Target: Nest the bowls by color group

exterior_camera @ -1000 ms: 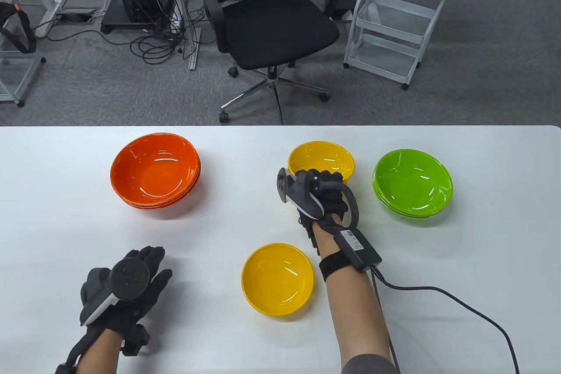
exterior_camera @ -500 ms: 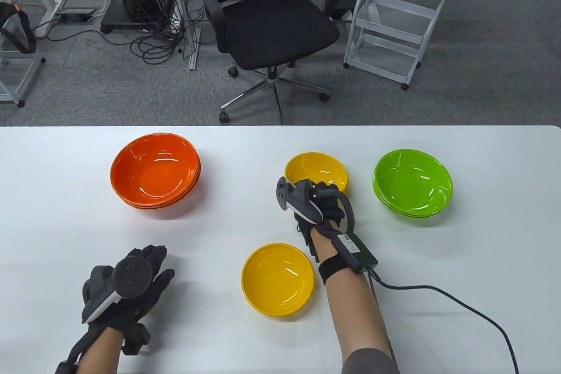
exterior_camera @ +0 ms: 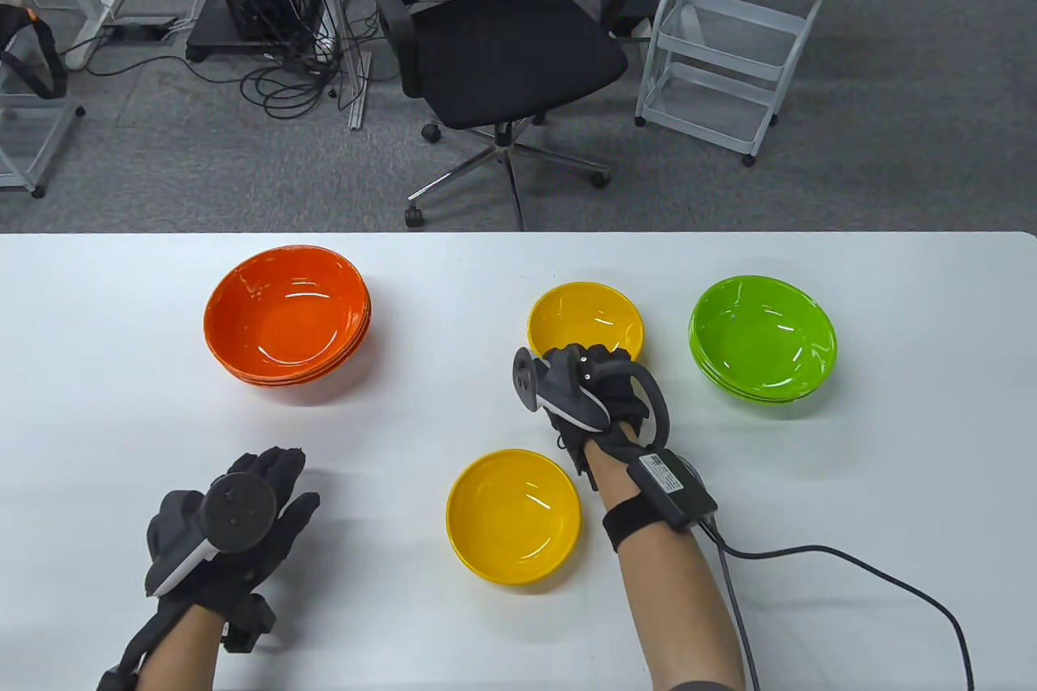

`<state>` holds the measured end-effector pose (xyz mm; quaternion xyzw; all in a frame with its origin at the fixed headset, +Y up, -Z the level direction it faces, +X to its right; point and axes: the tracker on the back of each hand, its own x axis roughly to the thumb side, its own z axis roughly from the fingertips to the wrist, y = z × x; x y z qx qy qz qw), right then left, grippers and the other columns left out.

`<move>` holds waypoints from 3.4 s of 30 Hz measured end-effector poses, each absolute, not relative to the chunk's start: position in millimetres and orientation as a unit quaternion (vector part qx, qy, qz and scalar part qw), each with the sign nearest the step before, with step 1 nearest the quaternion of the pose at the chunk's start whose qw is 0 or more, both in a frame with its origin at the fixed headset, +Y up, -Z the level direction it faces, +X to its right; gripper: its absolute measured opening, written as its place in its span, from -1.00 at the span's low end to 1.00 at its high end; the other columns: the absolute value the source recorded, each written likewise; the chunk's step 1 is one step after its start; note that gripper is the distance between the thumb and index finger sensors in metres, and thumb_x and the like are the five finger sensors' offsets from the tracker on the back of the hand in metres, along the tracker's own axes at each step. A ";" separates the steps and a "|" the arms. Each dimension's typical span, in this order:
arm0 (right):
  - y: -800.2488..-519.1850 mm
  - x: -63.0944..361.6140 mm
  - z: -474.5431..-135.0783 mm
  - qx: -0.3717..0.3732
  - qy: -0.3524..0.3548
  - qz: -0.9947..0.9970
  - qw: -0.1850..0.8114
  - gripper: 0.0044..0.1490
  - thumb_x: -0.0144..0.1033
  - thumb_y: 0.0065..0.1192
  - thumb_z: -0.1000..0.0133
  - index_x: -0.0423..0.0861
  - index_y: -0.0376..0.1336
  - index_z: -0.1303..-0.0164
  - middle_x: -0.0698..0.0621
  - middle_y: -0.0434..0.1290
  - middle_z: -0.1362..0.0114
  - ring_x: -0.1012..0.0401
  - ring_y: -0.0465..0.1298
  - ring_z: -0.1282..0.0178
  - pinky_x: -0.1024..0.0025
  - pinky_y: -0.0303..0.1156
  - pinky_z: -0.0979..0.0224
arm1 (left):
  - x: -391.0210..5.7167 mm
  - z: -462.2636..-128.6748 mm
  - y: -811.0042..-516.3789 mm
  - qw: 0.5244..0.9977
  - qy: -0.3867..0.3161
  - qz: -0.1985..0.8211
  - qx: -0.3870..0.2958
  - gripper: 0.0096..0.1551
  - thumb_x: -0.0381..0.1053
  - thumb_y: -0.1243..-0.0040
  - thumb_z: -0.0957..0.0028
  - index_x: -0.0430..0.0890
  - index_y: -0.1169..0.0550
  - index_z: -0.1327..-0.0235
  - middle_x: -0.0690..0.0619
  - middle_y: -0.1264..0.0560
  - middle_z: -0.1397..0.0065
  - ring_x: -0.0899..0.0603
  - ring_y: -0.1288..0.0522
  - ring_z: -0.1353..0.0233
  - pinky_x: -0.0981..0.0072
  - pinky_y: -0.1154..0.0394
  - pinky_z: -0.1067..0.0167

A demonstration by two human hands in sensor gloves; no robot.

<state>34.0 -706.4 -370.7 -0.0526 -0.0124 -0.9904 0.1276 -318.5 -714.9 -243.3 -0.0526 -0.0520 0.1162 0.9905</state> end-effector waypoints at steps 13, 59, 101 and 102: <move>-699.0 11.9 -235.3 -0.185 -0.003 -0.976 0.111 -0.04 0.35 -0.02 -0.01 0.10 0.09 -0.60 0.08 0.21 -0.72 0.00 0.30 -0.73 -0.14 0.22 -0.69 | -306.4 -232.6 -707.7 0.990 -0.084 0.109 -0.023 -0.20 0.24 0.03 -0.10 -0.09 -0.32 -0.58 -0.26 -0.36 -0.65 -0.51 -0.33 -0.60 -0.38 -0.28 -0.46; -630.0 37.6 -321.1 -0.084 0.147 -0.982 0.081 -0.42 -0.16 0.25 -0.15 0.12 0.24 -0.41 0.17 0.50 -0.43 0.28 0.63 -0.38 0.09 0.50 -0.55 | -302.4 -234.8 -719.1 0.990 -0.082 0.098 -0.053 -0.21 0.23 0.03 -0.10 -0.08 -0.32 -0.58 -0.25 -0.35 -0.65 -0.50 -0.33 -0.61 -0.37 -0.27 -0.47; -708.2 46.5 -314.0 0.008 0.010 -0.994 0.107 0.08 0.37 -0.10 -0.03 0.02 -0.07 -0.70 -0.03 0.10 -0.77 -0.10 0.19 -0.77 -0.26 0.06 -0.72 | -309.3 -239.2 -712.4 0.991 -0.080 0.095 -0.041 -0.22 0.24 0.15 -0.11 -0.05 -0.31 -0.60 -0.23 -0.33 -0.68 -0.50 -0.30 -0.63 -0.37 -0.25 -0.50; -710.5 49.3 -298.0 0.008 -0.012 -0.994 0.111 0.12 0.40 -0.11 -0.01 0.01 -0.10 -0.71 -0.05 0.07 -0.79 -0.13 0.15 -0.78 -0.27 0.04 -0.72 | -312.1 -239.0 -712.1 0.991 -0.075 0.104 -0.037 -0.22 0.24 0.14 -0.11 -0.06 -0.31 -0.60 -0.24 -0.34 -0.67 -0.50 -0.31 -0.63 -0.37 -0.25 -0.50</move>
